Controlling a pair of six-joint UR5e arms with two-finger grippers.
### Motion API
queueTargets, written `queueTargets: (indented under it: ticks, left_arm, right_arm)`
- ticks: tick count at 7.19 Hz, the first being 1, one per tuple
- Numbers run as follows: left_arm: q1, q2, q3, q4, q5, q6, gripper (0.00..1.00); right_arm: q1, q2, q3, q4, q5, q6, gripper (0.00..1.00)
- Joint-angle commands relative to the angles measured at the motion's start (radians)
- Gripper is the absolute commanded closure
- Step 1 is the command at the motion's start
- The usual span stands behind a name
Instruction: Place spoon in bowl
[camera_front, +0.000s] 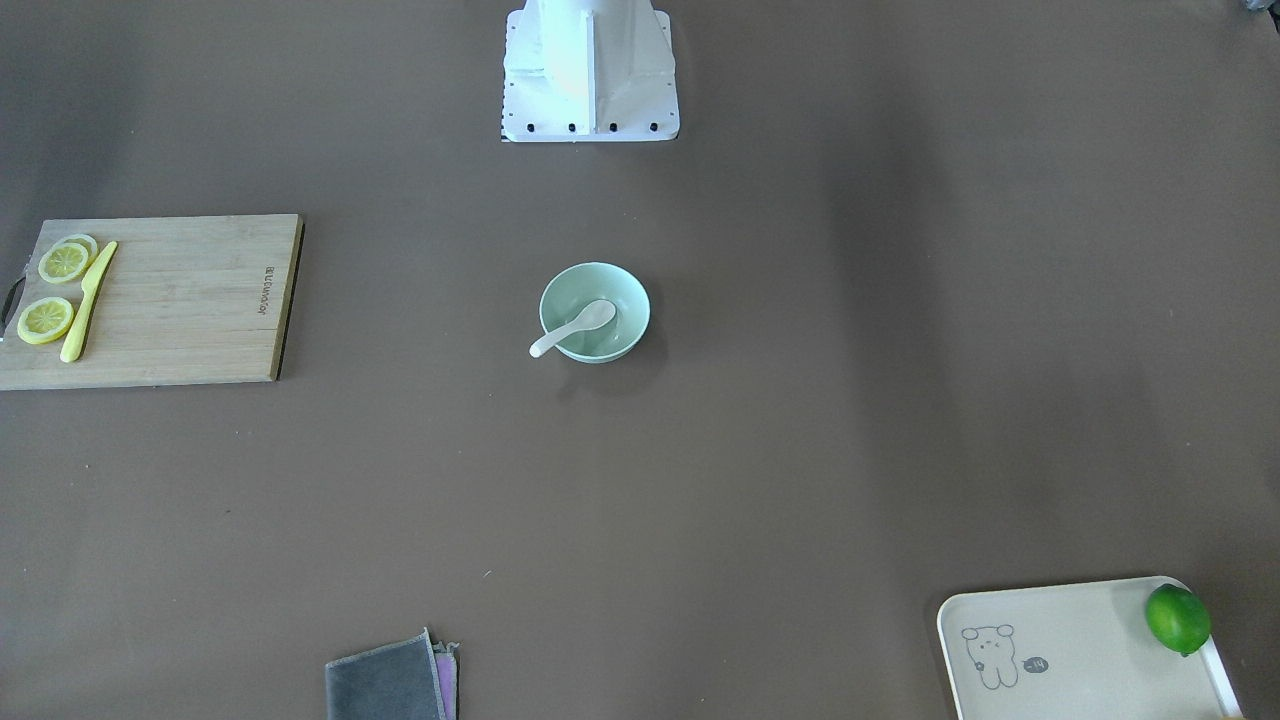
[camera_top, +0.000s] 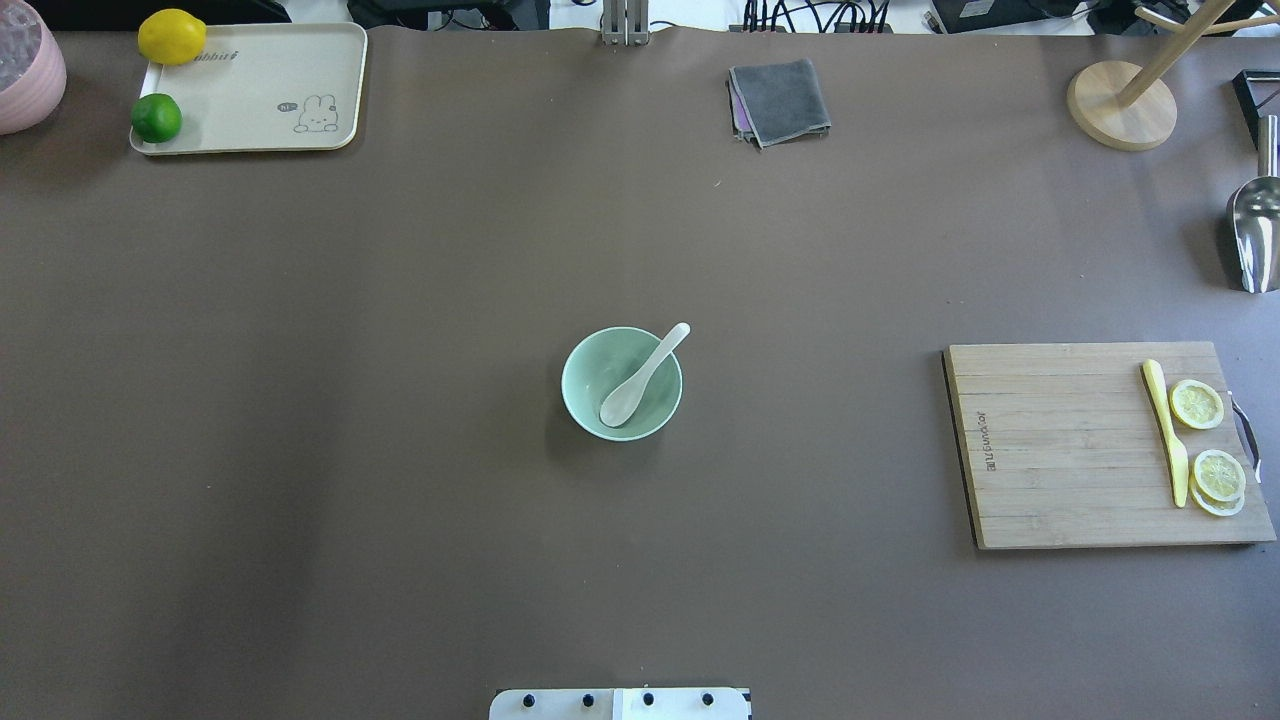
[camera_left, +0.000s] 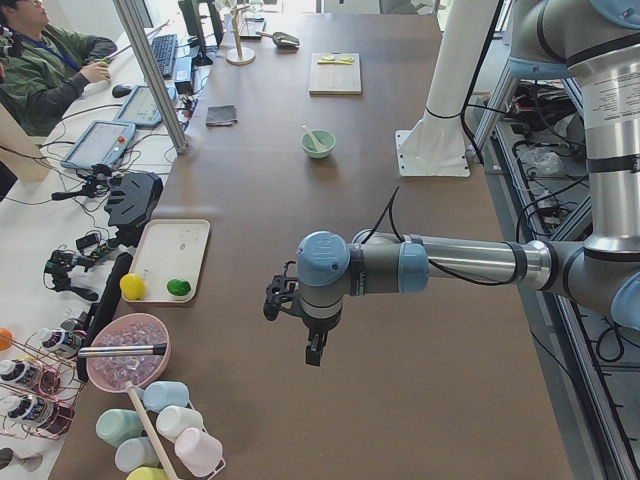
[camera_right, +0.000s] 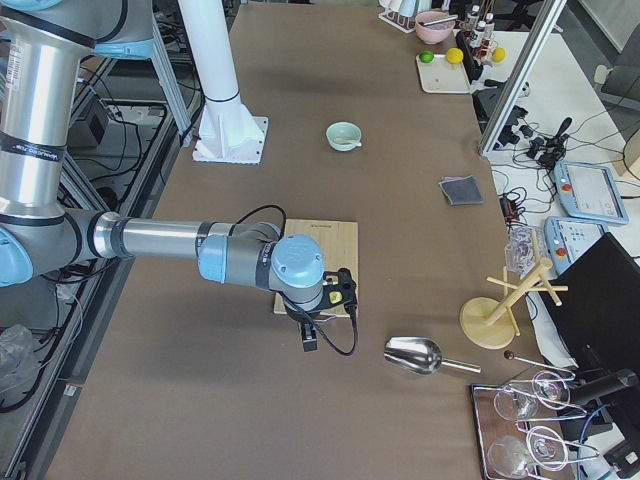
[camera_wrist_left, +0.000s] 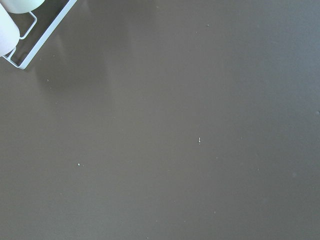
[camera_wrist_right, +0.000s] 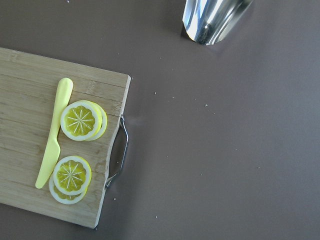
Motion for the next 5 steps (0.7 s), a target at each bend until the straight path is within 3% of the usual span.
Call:
queueTargets:
  ticks: [1,5]
  left_arm:
    - [0.002,0.000,0.000,0.000,0.000,0.000,0.01]
    - [0.003,0.000,0.000,0.000,-0.002,0.000,0.01]
  right_arm:
    - [-0.005,0.000,0.000,0.000,0.000,-0.002,0.00]
    - [-0.012,0.000,0.000,0.000,0.000,0.000,0.00]
